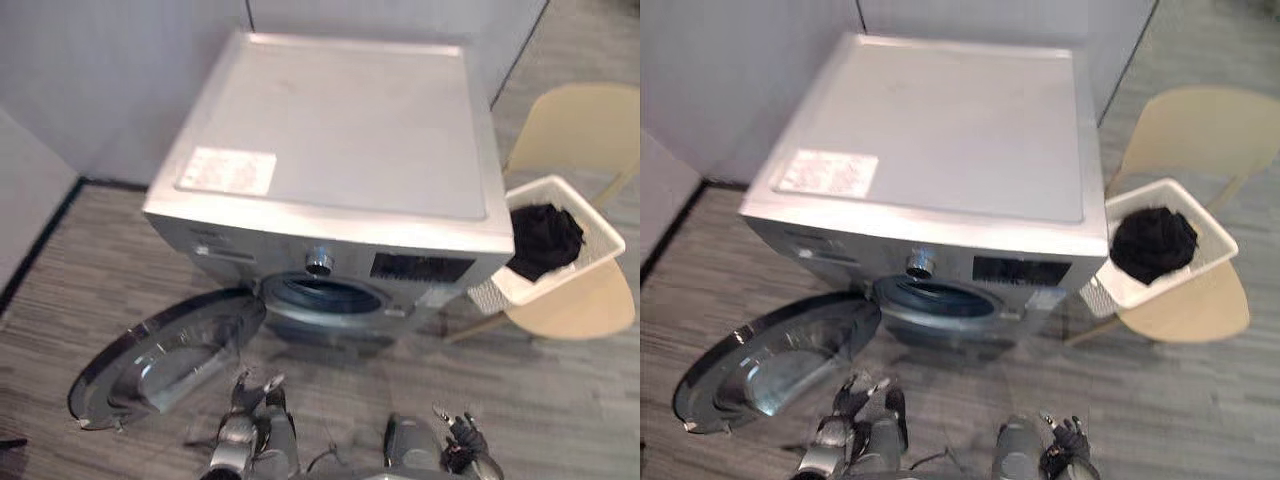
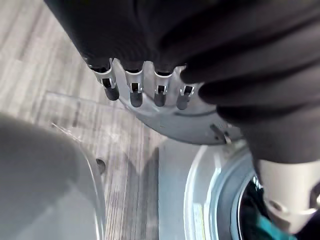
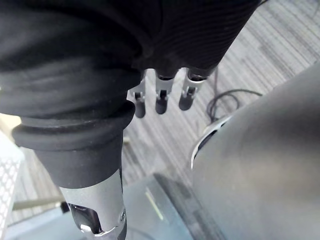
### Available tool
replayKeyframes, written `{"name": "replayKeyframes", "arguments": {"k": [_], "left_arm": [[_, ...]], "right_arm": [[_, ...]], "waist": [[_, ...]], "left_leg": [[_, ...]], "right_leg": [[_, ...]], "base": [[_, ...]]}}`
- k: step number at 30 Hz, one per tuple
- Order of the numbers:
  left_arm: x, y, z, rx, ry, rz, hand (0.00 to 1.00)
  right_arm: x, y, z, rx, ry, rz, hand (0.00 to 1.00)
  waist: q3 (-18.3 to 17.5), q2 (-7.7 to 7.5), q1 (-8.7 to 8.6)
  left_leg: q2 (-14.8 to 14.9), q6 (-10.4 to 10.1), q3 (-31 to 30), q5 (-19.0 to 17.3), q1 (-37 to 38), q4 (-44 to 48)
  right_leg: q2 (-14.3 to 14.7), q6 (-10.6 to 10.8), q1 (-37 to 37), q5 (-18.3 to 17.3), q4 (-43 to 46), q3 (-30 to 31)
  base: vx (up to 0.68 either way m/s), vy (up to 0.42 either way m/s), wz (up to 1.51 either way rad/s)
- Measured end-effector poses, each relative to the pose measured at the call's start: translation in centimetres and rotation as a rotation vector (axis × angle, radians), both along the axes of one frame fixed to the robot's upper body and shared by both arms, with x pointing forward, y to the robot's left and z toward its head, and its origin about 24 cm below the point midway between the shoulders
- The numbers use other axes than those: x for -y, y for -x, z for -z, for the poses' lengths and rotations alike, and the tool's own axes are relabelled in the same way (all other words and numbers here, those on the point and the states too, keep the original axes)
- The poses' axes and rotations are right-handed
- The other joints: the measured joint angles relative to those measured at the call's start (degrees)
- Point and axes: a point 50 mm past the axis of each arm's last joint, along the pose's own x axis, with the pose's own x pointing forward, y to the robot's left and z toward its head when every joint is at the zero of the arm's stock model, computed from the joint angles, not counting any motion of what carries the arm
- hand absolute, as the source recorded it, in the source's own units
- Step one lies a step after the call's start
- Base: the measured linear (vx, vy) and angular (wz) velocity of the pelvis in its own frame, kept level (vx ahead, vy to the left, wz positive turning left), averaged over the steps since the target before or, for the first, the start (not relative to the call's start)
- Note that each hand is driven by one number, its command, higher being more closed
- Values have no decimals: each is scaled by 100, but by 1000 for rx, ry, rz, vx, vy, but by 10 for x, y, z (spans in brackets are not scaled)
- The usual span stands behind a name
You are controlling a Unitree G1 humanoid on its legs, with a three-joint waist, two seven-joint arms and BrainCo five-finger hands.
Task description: Pick up the laundry basket with both hands and put the clothes into the washing machine.
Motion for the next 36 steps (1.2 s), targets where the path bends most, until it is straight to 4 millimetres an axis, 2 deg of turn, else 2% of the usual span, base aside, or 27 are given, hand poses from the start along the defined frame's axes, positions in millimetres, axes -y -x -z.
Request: {"name": "replayKeyframes", "arguments": {"k": [3, 4, 5, 6, 8, 9, 10, 11, 12, 13, 15, 18, 20, 21, 22, 23, 24, 25, 26, 28, 29, 30, 32, 33, 34, 35, 36], "left_arm": [[4, 10, 4, -9, 50, -43, 0], [5, 8, 3, 0, 63, -55, 0], [5, 5, 2, 10, 68, -59, 0], [4, 7, 3, 10, 79, -79, 0], [7, 17, 9, -28, 107, -88, 0], [7, 20, 11, -40, 112, -89, 0], [5, 24, 13, -63, 114, -94, 0], [1, 27, 14, -78, 110, -99, 0], [0, 28, 15, -86, 106, -94, 0], [0, 28, 15, -92, 105, -81, 0], [0, 29, 16, -108, 90, -49, 0], [-4, 26, 16, -110, 73, -31, 0], [-8, 19, 14, -106, 48, -4, 0], [-14, 19, 14, -118, 21, 23, 0], [-14, 19, 14, -130, 20, 27, 0], [-13, 17, 14, -127, 20, 27, 0], [-17, 17, 14, -127, 16, 22, 0], [-24, 18, 13, -128, 3, 18, 0], [-30, 21, 12, -132, -4, 9, 0], [-35, 20, 11, -124, -7, -15, 0], [-37, 17, 10, -114, -9, -21, 0], [-36, 16, 9, -111, -9, -19, 0], [-39, 23, 11, -128, -12, -27, 0], [-42, 27, 11, -137, -18, -34, 0], [-53, 33, 11, -152, -42, -43, 0], [-45, 38, 15, -174, -11, -62, 0], [-39, 40, 17, -183, 5, -67, 0]], "right_arm": [[1, -4, 3, -27, 1, -37, 0], [1, -10, 2, -19, -1, -52, 0], [-1, -14, 2, -12, -5, -55, 0], [0, -21, 0, -2, -3, -63, 0], [7, -37, -6, 36, 23, -76, 0], [6, -41, -7, 49, 19, -76, 0], [1, -53, -11, 76, 12, -99, 0], [-5, -59, -12, 95, 2, -111, 0], [-5, -59, -13, 98, 0, -108, 0], [-5, -56, -12, 97, -6, -96, 0], [-6, -50, -10, 86, -3, -108, 0], [-9, -33, -4, 40, -10, -122, 0], [-9, -30, -3, 30, -6, -128, 0], [-9, -28, -2, 18, -1, -143, 0], [-5, -26, -1, 4, 13, -151, 0], [-1, -21, 1, -15, 19, -145, 0], [-1, -13, 5, -58, 9, -137, 0], [-3, -3, 9, -97, -1, -130, 0], [-4, 6, 13, -132, -13, -118, 0], [-1, 11, 14, -151, -21, -85, 0], [1, 11, 14, -151, -25, -69, 0], [3, 10, 14, -150, -20, -64, 0], [3, 8, 13, -148, -12, -88, 0], [0, 6, 13, -147, -14, -106, 0], [-8, 4, 14, -143, -26, -146, 0], [-4, 0, 12, -136, -12, -168, 0], [-2, 1, 12, -137, -7, -172, 0]], "waist": [[-218, 55, 12], [-225, 28, 12], [-197, -17, 23], [-196, -18, 40], [-318, 71, 34], [-383, 92, 33], [-460, 44, 53], [-523, -64, 26], [-544, -103, 15], [-560, -128, 13], [-562, -97, -15], [-480, -197, -30], [-342, -263, -92], [-285, -331, -179], [-258, -215, -227], [-226, -168, -227], [-163, -174, -235], [-179, -277, -236], [-218, -342, -186], [-220, -330, -188], [-191, -272, -199], [-204, -283, -193], [-321, -205, -108], [-399, -327, -113], [-467, -461, -95], [-492, -223, -135], [-516, -149, -125]], "left_leg": [[-60, 146, 54, 368, 102, -195], [-77, 156, 95, 335, 82, -87], [-91, 133, 137, 120, -1, 269], [-202, 82, 128, -438, -107, 1236], [-284, 191, 5, -733, -57, 1454], [-313, 192, 23, -731, 5, 1253], [-415, 380, 57, -571, 192, 628], [-530, 430, 137, -176, 316, -39], [-595, 449, 182, 15, 414, -403], [-677, 449, 208, 387, 676, -1128], [-708, 450, 190, 657, 866, -1705], [-682, 487, 353, 624, 855, -1670], [-685, 511, 555, 604, 776, -1668], [-710, 508, 682, 578, 691, -1665], [-661, 497, 649, 563, 622, -1677], [-538, 581, 741, 551, 616, -1673], [-521, 625, 1033, 557, 659, -1668], [-535, 648, 1206, 574, 742, -1667], [-545, 651, 1400, 568, 821, -1666], [-443, 619, 1732, 535, 911, -1663], [-341, 560, 1912, 492, 899, -1550], [-216, 456, 2018, 337, 850, -1295], [301, 146, 2278, -69, 651, -564], [408, 51, 2320, -125, 626, -412], [628, -198, 2359, -155, 597, -202], [1004, -322, 2172, -89, 604, -207], [1124, -318, 2032, 86, 647, -260]], "right_leg": [[22, -38, 659, 132, -531, -668], [37, -83, 915, 254, -799, -922], [37, -82, 1032, 286, -868, -998], [15, -41, 1280, 338, -973, -1064], [111, 9, 1437, 447, -1148, -932], [113, -16, 1412, 503, -1259, -869], [147, -124, 1272, 588, -1501, -592], [218, -239, 1109, 661, -1688, -204], [229, -272, 1046, 696, -1731, -76], [210, -290, 953, 764, -1757, 12], [227, -272, 886, 790, -1762, 14], [276, -334, 703, 830, -1743, 358], [275, -411, 365, 890, -1569, 625], [239, -545, 160, 955, -1577, 693], [225, -892, 183, 895, -1754, 429], [169, -923, 91, 786, -1495, 186], [-34, -821, -157, 734, -763, -82], [-121, -791, -133, 824, -547, -102], [-136, -640, -95, 914, -634, -79], [-97, -543, -116, 866, -789, 11], [-260, -615, -280, 595, -375, -113], [-467, -574, -333, 529, -119, -231], [-731, -486, -363, 584, -91, -322], [-789, -315, -350, 675, -219, -330], [-756, 421, -214, 767, -535, -276], [-285, 232, -163, 700, -488, -384], [-114, 117, -197, 605, -385, -380]], "base": [[38, -30, 93], [6, 21, 89], [7, 73, 65], [13, 83, 29], [-26, 93, -1], [-76, 123, -35], [-110, 113, -32], [-94, 88, -24], [-102, 45, -5], [-79, 43, -3], [-109, 55, -5], [-41, 44, -41], [-60, 65, -77], [-51, 75, -76], [-24, 65, -85], [18, 56, -98], [31, 32, -94], [32, 26, -102], [46, -37, -103], [9, -103, -93], [-21, -146, -68], [-27, -242, -80], [-22, -292, -96], [-8, -457, -90], [35, -550, -57], [58, -462, -50], [104, -431, -24]]}}
